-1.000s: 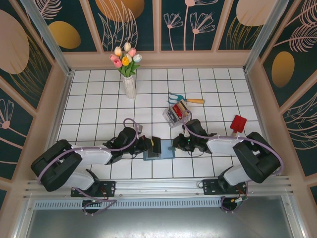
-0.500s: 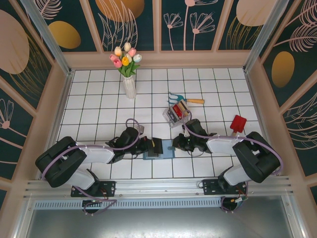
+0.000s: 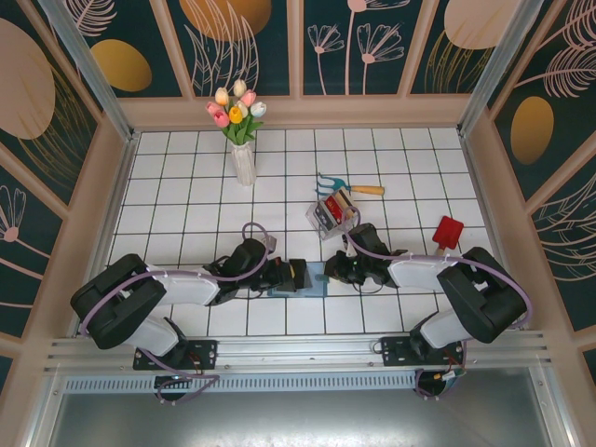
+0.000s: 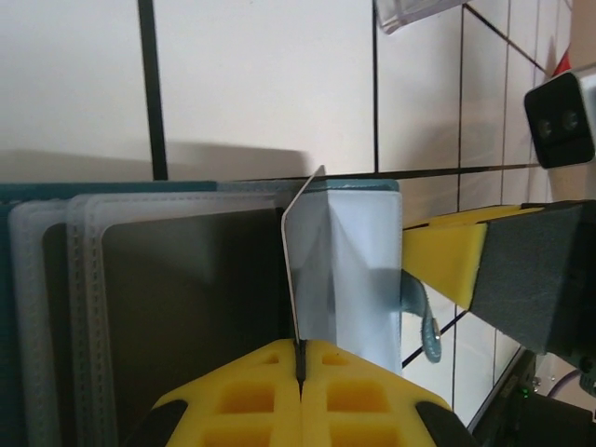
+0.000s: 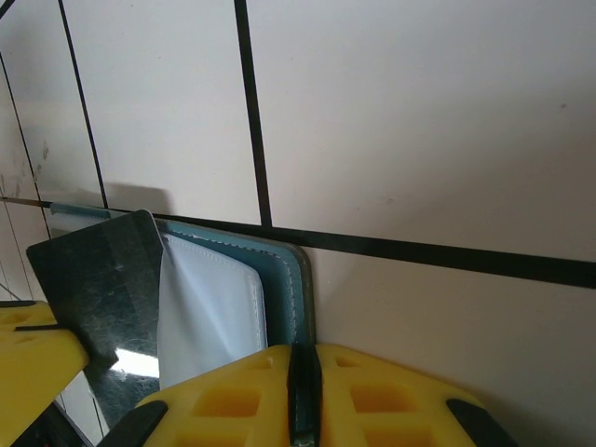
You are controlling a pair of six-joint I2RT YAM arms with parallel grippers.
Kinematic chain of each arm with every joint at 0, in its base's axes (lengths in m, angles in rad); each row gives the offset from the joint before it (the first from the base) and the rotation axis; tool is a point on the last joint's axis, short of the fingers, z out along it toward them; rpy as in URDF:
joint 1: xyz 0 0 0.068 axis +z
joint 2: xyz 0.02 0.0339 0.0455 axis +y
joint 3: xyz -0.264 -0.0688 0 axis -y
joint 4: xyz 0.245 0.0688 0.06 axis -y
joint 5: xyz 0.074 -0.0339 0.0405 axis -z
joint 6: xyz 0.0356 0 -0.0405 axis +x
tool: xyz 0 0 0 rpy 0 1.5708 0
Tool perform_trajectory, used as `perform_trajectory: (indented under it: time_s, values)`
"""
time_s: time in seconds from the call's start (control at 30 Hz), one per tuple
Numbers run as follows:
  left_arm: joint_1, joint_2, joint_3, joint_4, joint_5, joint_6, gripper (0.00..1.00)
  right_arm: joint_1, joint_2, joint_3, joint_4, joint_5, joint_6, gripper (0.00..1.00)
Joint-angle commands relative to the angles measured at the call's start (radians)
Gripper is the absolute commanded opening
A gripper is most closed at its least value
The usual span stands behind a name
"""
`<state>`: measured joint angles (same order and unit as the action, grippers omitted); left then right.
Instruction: Put the credit cards into the card holder
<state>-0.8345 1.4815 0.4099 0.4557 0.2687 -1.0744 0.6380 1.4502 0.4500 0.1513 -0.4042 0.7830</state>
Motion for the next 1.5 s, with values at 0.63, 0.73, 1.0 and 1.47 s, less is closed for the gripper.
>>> perform_trajectory:
  time_s: [0.63, 0.73, 1.0, 1.47]
  values:
    - [-0.015, 0.109, 0.134, -0.104, 0.1, 0.107, 0.03, 0.022, 0.053, 0.013, -0.005, 0.0, -0.025, 0.15]
    - [-0.015, 0.126, 0.143, -0.091, 0.115, 0.104, 0.06, 0.022, 0.048, 0.009, 0.005, -0.008, -0.021, 0.15]
    - [-0.02, 0.138, 0.18, -0.085, 0.138, 0.096, 0.18, 0.023, 0.049, 0.001, 0.019, -0.017, -0.01, 0.15]
    - [-0.075, 0.062, 0.265, -0.339, -0.084, 0.132, 0.43, 0.025, -0.043, 0.059, -0.152, 0.121, -0.042, 0.26]
